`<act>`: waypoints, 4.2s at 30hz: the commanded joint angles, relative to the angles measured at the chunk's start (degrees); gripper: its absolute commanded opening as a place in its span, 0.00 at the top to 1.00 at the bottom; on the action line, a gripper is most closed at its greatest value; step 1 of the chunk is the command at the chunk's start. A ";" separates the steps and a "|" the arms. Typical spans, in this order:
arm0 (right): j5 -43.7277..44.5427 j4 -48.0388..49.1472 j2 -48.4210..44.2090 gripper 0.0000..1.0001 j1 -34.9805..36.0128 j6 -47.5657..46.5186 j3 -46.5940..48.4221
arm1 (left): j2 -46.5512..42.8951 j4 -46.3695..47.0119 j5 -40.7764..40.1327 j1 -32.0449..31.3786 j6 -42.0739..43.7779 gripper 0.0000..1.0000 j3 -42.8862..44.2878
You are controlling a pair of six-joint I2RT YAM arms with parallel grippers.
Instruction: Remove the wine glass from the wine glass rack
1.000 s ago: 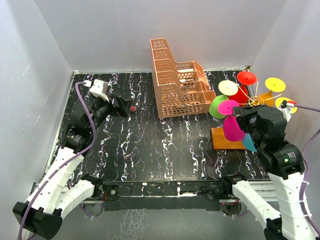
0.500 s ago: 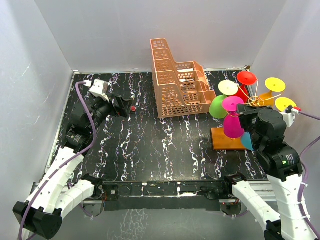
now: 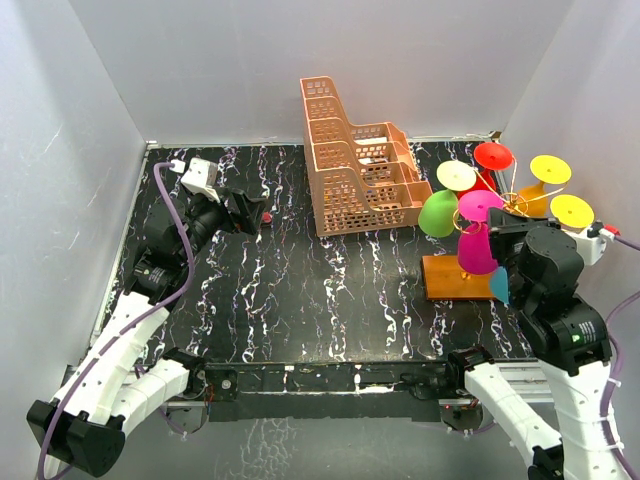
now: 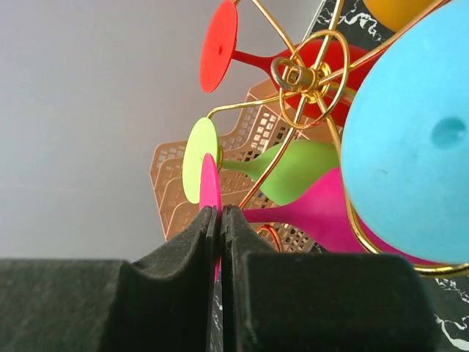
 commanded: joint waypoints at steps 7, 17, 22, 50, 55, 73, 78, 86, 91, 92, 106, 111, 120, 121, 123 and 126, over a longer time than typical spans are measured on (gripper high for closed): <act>-0.06 2.97 -5.27 0.92 -0.08 2.60 -2.06 | 0.22 1.61 0.74 -0.30 -0.03 0.03 -0.69; -7.81 3.72 -10.01 0.92 -0.06 -1.16 -4.70 | 1.13 2.46 2.17 -0.32 -1.09 0.03 -1.05; -12.51 6.04 -12.55 0.92 -0.05 -6.23 -5.55 | 1.76 2.70 2.72 -0.32 -1.47 0.03 -1.22; -61.95 63.68 -9.32 0.92 0.00 -3.57 -22.81 | 18.62 46.14 27.22 -0.30 -57.29 0.03 -11.61; -63.05 67.13 -4.26 0.92 -0.03 -0.69 -20.47 | 25.62 73.16 29.34 -1.53 -76.65 0.03 -15.13; -65.79 87.92 2.00 0.92 0.00 19.11 -29.63 | 39.28 100.05 28.52 -9.64 -91.26 0.12 -13.88; -65.54 83.75 1.59 0.92 0.02 16.86 -29.10 | 37.86 100.07 27.99 -11.59 -90.87 0.16 -13.24; -62.22 73.01 -2.08 0.92 -0.04 9.20 -25.17 | 34.53 100.07 27.07 -12.78 -90.20 0.16 -12.87; -60.59 69.43 -3.60 0.92 -0.01 7.46 -23.86 | 33.60 100.05 27.12 -13.27 -89.53 0.16 -12.06; -60.49 69.43 -3.72 0.92 0.02 7.56 -23.94 | 33.73 100.05 27.15 -13.47 -89.50 0.16 -11.81; -58.52 68.71 -4.50 0.92 -0.01 9.56 -24.61 | 34.89 100.09 26.95 -15.79 -89.31 0.22 -7.75; -51.77 58.14 -6.29 0.92 0.03 6.50 -23.62 | 34.27 100.05 26.85 -16.03 -88.91 0.24 -7.35; -44.40 48.61 -8.17 0.91 -0.02 4.66 -22.33 | 34.49 100.05 25.84 -16.67 -88.71 0.37 -7.02; -43.36 46.84 -8.16 0.90 -0.03 4.73 -21.89 | 34.61 100.06 25.88 -16.84 -88.63 0.39 -6.60; -41.50 44.78 -8.49 0.90 0.01 4.65 -21.51 | 34.87 100.05 25.87 -17.12 -88.62 0.43 -5.63; -40.88 44.36 -9.01 0.88 0.06 4.46 -21.43 | 35.19 100.00 25.92 -17.64 -88.62 0.46 -4.25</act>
